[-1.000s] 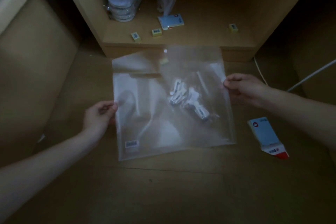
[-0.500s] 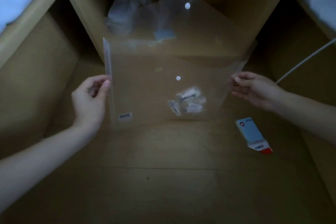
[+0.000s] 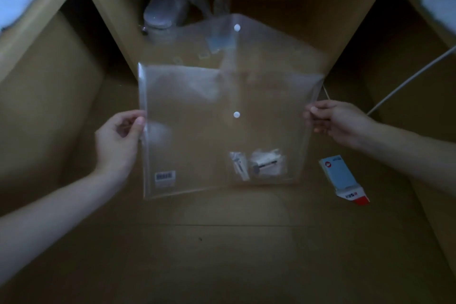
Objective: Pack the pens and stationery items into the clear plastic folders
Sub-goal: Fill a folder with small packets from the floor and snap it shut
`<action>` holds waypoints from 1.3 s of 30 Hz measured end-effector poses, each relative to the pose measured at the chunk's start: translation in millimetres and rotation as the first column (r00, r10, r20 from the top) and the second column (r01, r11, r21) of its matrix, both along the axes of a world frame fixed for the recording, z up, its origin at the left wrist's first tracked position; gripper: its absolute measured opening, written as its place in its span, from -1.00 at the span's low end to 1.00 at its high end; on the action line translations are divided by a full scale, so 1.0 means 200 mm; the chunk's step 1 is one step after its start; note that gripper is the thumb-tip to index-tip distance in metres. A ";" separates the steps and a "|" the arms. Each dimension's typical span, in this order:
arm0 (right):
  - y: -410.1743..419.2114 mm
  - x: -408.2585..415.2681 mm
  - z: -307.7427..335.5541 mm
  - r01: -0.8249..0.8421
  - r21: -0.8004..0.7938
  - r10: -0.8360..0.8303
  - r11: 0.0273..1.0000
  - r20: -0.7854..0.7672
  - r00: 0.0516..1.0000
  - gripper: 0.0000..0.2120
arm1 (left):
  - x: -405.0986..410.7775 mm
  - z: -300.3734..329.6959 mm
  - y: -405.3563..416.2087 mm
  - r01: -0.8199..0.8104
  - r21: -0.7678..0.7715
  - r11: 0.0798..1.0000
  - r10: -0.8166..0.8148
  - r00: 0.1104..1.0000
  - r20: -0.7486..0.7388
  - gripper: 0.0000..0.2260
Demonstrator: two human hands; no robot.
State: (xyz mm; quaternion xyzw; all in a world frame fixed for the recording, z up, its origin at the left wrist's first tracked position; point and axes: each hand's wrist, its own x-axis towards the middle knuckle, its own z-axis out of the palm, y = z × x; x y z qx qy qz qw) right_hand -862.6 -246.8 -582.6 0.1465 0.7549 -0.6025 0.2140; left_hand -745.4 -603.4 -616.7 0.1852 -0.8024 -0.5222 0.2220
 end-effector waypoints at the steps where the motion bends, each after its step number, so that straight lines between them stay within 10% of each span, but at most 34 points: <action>1: -0.01 0.00 -0.01 -0.015 0.014 0.015 1.000 0.007 1.000 -0.86 | 0.01 -0.03 -0.01 -0.005 0.006 1.000 0.005 1.000 0.029 -0.84; 24: -0.08 -0.12 -0.53 -0.105 0.288 0.078 0.952 0.104 0.991 -0.84 | -0.10 -0.47 -0.12 -0.032 0.059 0.998 -0.003 0.854 0.521 -0.76; 29: -0.15 -0.20 -0.54 -0.141 0.515 0.159 0.846 0.010 0.987 -0.84 | -0.11 -0.49 -0.12 0.033 -0.163 0.986 0.057 0.855 0.516 -0.64; 33: -0.25 -0.31 -0.45 -0.099 0.731 0.390 0.675 -0.240 0.889 -0.62 | -0.12 -0.39 0.10 0.382 -0.463 0.800 -0.231 0.908 0.350 -0.61; 37: -0.46 -0.42 -0.44 -0.164 0.788 0.599 0.593 -0.296 0.744 -0.53 | -0.14 -0.45 0.35 0.699 -0.677 0.229 -0.588 0.654 0.476 -0.59; 39: -0.57 -0.45 -0.47 -0.236 0.806 0.665 0.543 -0.241 0.707 -0.48 | -0.13 -0.52 0.39 0.741 -0.663 0.104 -0.549 0.599 0.583 -0.55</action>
